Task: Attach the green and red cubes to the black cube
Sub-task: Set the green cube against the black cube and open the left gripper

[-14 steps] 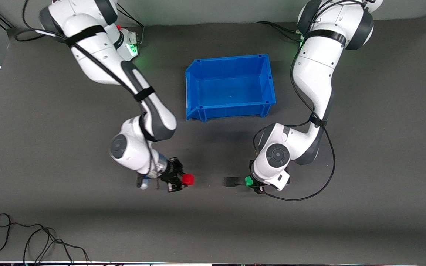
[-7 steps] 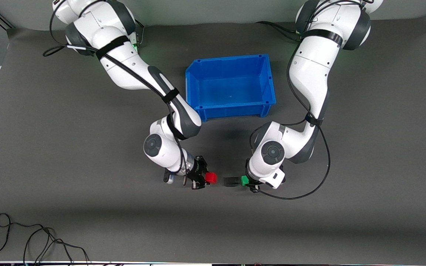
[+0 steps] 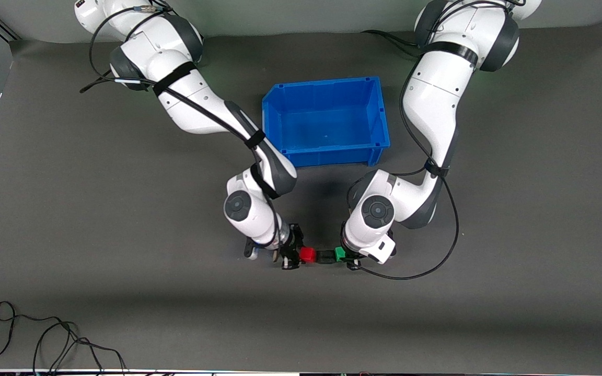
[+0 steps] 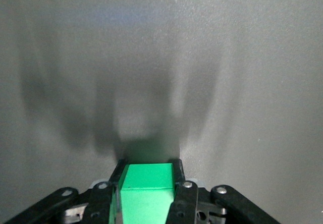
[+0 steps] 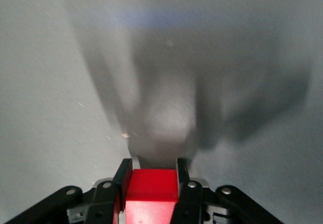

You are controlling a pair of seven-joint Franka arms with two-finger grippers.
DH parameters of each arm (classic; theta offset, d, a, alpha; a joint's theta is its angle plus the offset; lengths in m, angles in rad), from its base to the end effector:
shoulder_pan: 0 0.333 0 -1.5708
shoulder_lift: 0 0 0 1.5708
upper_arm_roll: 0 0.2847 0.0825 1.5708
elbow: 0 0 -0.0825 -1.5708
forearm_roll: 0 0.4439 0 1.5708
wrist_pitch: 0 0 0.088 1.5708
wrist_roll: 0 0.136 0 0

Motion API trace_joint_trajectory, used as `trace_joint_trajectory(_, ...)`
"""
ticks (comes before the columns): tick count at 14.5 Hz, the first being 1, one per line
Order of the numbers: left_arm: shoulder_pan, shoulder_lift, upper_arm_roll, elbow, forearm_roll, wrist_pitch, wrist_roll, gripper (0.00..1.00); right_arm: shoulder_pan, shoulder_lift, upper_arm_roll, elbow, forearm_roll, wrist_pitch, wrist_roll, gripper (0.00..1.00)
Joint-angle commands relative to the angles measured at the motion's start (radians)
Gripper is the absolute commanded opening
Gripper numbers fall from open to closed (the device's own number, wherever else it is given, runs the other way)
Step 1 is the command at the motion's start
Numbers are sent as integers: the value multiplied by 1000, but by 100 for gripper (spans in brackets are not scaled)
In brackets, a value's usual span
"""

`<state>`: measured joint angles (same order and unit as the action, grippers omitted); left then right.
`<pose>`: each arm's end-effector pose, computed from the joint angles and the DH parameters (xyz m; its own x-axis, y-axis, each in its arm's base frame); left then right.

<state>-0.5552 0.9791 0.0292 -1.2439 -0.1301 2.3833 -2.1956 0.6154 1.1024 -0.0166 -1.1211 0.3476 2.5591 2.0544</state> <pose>0.6824 -0.4059 0.0996 -0.1620 0.9744 -0.1561 0.9810 0.1761 0.0812 0.6766 0.4668 0.0846 -0.0961 -0.9265 -0.3639 -0.9775 0.1568 -0.1408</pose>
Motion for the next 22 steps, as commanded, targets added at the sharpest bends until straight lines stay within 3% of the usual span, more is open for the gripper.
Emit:
trace_joint_trajectory(1, -14, 23, 11, 37, -3, 20, -33, 0, 24, 24, -16, 47, -44, 1, 82, 0)
trace_joint_trajectory(3, -14, 23, 11, 37, -3, 20, -33, 0, 32, 27, -14, 49, -50, 1, 85, 0)
trace_joint_trajectory(4, -14, 23, 11, 37, -2, 20, -27, 8, 41, 28, -14, 49, -50, 1, 87, 0)
trace_joint_trajectory(6, -14, 23, 12, 37, 6, 19, -19, 80, 41, 31, -16, 47, -50, 1, 87, 0)
trace_joint_trajectory(7, -14, 20, 12, 35, 7, 17, -16, 100, 41, 34, -16, 47, -50, 1, 87, 0)
trace_joint_trajectory(17, -2, -17, 17, 35, 13, -7, 43, 100, 29, 80, -46, 109, -50, 1, 112, 0)
trace_joint_trajectory(22, 67, -72, 20, 34, 15, -116, 164, 100, 14, 137, -60, 190, -52, 3, 104, 0)
